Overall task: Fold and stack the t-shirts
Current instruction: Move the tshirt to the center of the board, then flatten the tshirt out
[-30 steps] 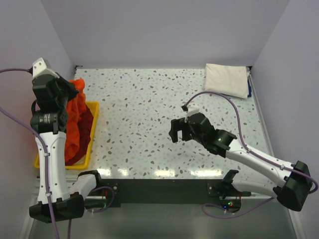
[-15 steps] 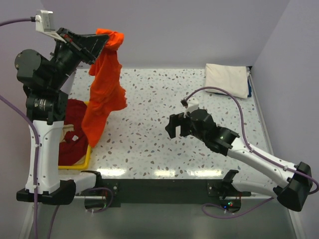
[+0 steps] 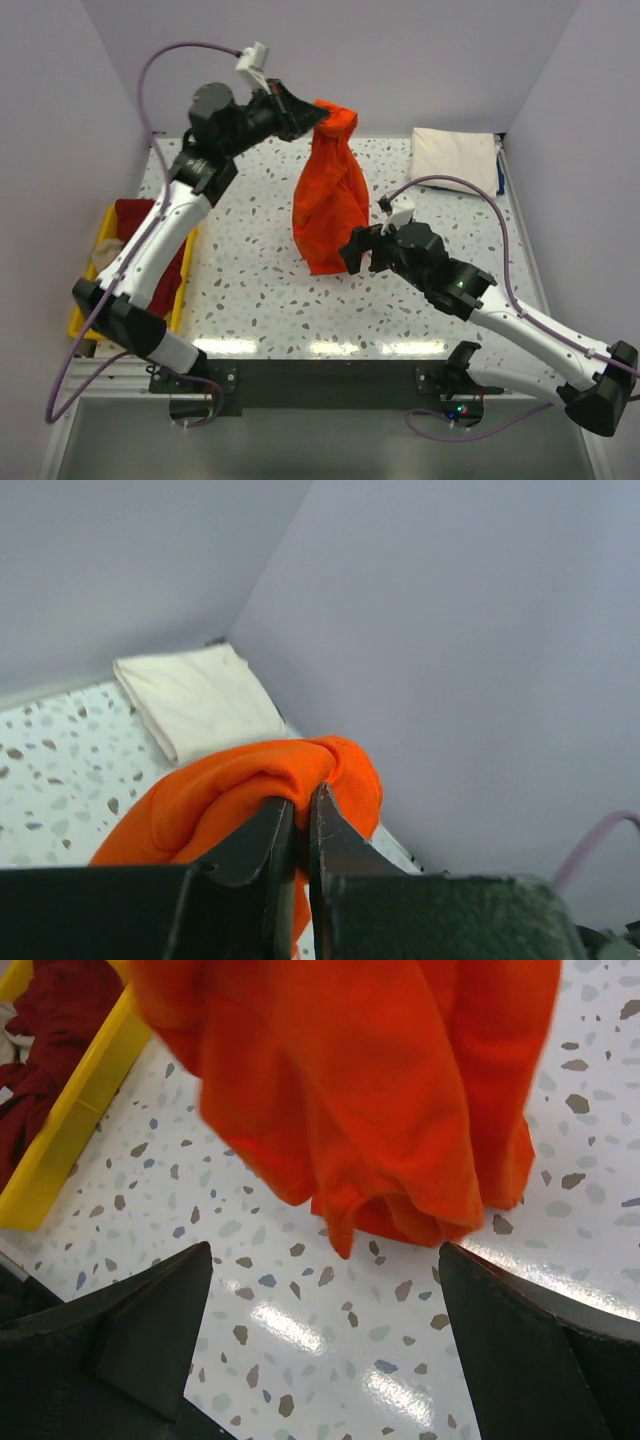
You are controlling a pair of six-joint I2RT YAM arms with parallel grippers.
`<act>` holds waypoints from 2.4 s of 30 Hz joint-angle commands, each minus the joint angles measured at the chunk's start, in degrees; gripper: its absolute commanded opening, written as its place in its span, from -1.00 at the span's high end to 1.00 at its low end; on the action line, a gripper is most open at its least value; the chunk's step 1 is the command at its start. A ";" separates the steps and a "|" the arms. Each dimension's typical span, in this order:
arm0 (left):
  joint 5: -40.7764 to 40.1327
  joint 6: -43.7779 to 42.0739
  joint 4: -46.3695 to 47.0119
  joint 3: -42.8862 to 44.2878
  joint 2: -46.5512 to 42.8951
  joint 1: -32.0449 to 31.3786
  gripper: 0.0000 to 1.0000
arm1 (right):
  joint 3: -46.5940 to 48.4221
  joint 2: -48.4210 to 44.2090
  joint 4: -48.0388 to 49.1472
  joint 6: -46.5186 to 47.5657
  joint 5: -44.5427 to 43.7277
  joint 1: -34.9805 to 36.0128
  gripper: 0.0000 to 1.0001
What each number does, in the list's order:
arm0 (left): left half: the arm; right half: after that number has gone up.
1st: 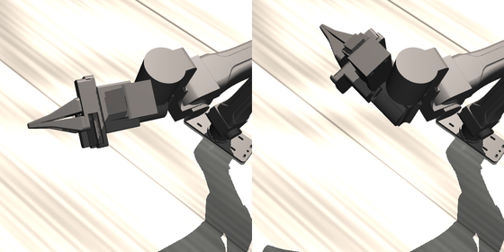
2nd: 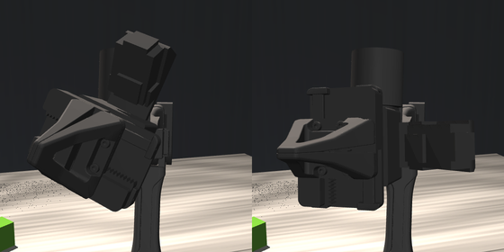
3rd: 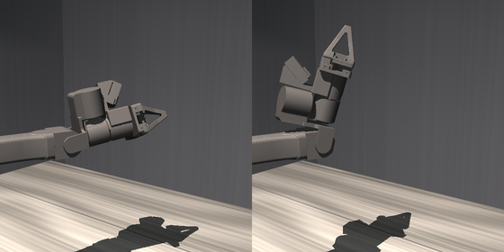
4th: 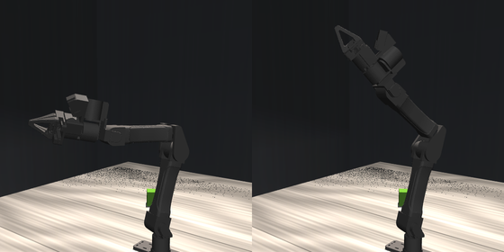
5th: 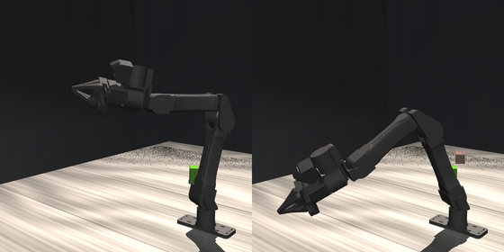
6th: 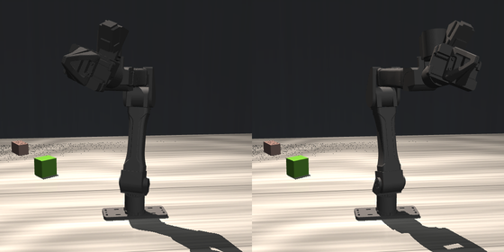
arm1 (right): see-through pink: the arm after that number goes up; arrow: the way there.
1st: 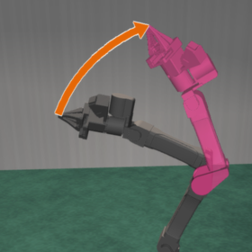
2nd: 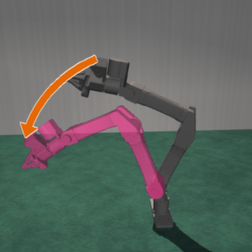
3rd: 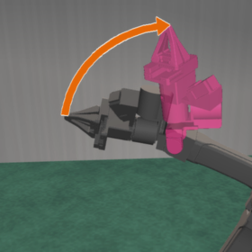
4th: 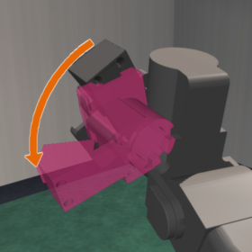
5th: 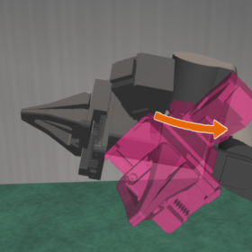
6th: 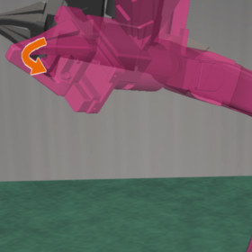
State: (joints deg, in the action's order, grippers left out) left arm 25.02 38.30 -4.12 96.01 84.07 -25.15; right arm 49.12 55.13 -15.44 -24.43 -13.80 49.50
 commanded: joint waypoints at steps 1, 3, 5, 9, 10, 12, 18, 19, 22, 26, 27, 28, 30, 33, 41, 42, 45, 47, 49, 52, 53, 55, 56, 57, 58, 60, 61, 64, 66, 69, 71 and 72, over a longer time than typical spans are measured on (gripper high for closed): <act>-0.93 -1.74 0.00 3.29 12.81 -5.68 0.78 | -1.22 -1.61 1.12 -0.71 -4.12 0.08 -0.98; 1.86 -2.53 -3.69 9.51 18.73 -7.63 0.57 | -1.66 -1.96 0.50 -0.80 -6.05 0.08 -0.98; 2.58 -2.80 -7.20 12.61 24.63 -9.83 0.23 | -2.19 -1.87 -0.20 -0.71 -7.20 0.08 -0.98; -0.47 -2.53 -4.41 6.59 22.38 -10.10 -0.23 | -3.07 0.49 0.58 1.66 -6.15 0.16 -0.96; -1.97 -2.62 -4.49 5.00 19.58 -9.40 -0.28 | -3.07 2.76 1.11 1.84 -5.19 0.16 -0.90; -6.11 -1.32 -5.37 -0.43 16.49 -7.82 -0.31 | -2.28 6.46 2.25 1.84 -4.57 0.25 -0.83; -9.80 6.34 -4.40 -25.64 -1.43 7.46 -0.27 | 5.27 23.94 5.86 2.62 -4.39 1.56 -0.25; -10.59 6.26 -5.10 -27.87 -5.72 11.48 -0.27 | 7.63 26.14 6.21 2.89 -4.91 1.83 -0.11; -13.23 4.68 -10.10 -34.12 -11.97 17.65 -0.26 | 12.55 34.15 7.18 4.29 -6.76 3.23 0.08; -14.29 3.27 -13.19 -39.04 -16.48 23.47 -0.26 | 18.89 43.80 7.09 5.97 -10.80 5.26 0.09; -14.47 2.83 -13.63 -39.66 -17.53 24.87 -0.26 | 20.21 45.31 6.66 6.49 -11.94 5.78 0.10; -14.56 2.74 -14.16 -40.10 -18.06 25.14 -0.26 | 22.57 46.63 6.22 6.58 -12.38 6.05 0.10; -14.29 2.57 -14.25 -41.25 -19.11 27.33 -0.26 | 24.17 50.05 5.43 6.67 -13.52 6.40 0.10; -13.42 2.21 -14.34 -41.69 -19.56 28.22 -0.26 | 26.72 54.09 4.72 6.58 -15.19 6.40 0.10; -9.37 2.21 -12.49 -43.62 -19.38 28.22 -0.26 | 33.40 62.19 1.47 6.06 -18.89 6.40 0.09; -9.11 2.13 -12.40 -44.06 -19.56 28.22 -0.26 | 33.67 62.37 1.21 5.53 -19.50 6.40 0.09; -7.97 2.21 -11.70 -45.47 -19.91 28.14 -0.25 | 33.41 62.55 1.03 4.74 -21.17 6.40 0.10; -7.00 2.39 -11.00 -46.69 -20.00 28.13 -0.25 | 33.14 62.46 0.77 4.65 -22.05 6.32 0.14; -6.12 2.65 -9.95 -47.57 -20.09 28.22 -0.23 | 32.97 62.11 0.41 4.39 -22.67 6.40 0.27; -4.28 3.09 -8.54 -49.51 -20.00 28.14 -0.21 | 32.97 61.59 0.32 4.12 -22.67 6.05 0.57; -3.49 3.27 -8.19 -50.47 -20.17 28.13 -0.21 | 32.79 61.41 0.24 4.12 -22.50 5.96 0.64; -2.78 3.53 -7.22 -51.44 -20.26 28.13 -0.21 | 32.70 60.97 0.06 3.95 -21.88 5.53 0.82; -2.17 3.79 -6.78 -52.32 -20.35 28.05 -0.21 | 32.62 60.71 -0.03 3.77 -21.71 5.44 0.87; -1.99 3.80 -6.52 -52.67 -20.35 27.79 -0.21 | 32.53 59.84 -0.11 3.51 -21.53 5.18 1.00; -1.81 3.80 -5.99 -53.02 -20.18 27.52 -0.21 | 32.09 59.22 -0.03 3.42 -20.49 4.82 1.00; -1.90 3.88 -5.64 -53.90 -19.74 26.12 -0.21 | 31.56 57.55 -0.11 2.81 -19.51 4.21 1.00; -2.16 3.71 -5.11 -54.08 -19.48 25.68 -0.21 | 31.13 55.80 -0.11 2.72 -18.90 3.95 1.00; -5.84 4.23 -4.93 -53.82 -17.20 19.19 -0.21 | 30.42 50.63 -0.99 2.45 -17.23 2.98 1.00; -7.17 4.93 -4.67 -53.47 -14.83 14.80 -0.22 | 29.72 47.97 -0.91 2.36 -15.74 2.28 1.00; -8.14 6.08 -2.48 -53.91 -12.19 11.45 -0.22 | 27.88 42.35 -1.87 2.36 -15.03 1.05 1.00; -9.19 6.26 -2.12 -53.30 -10.87 9.95 -0.22 | 26.82 38.41 -2.57 2.37 -14.67 0.34 1.00; -9.37 6.08 -1.95 -52.94 -9.29 8.55 -0.22 | 25.60 37.16 -2.75 2.28 -15.02 -0.53 1.00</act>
State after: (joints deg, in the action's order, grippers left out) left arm 18.04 43.20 -10.02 42.22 72.77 -14.39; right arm 76.88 97.93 -17.50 -20.88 -28.91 50.37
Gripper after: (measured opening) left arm 0.609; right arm 0.012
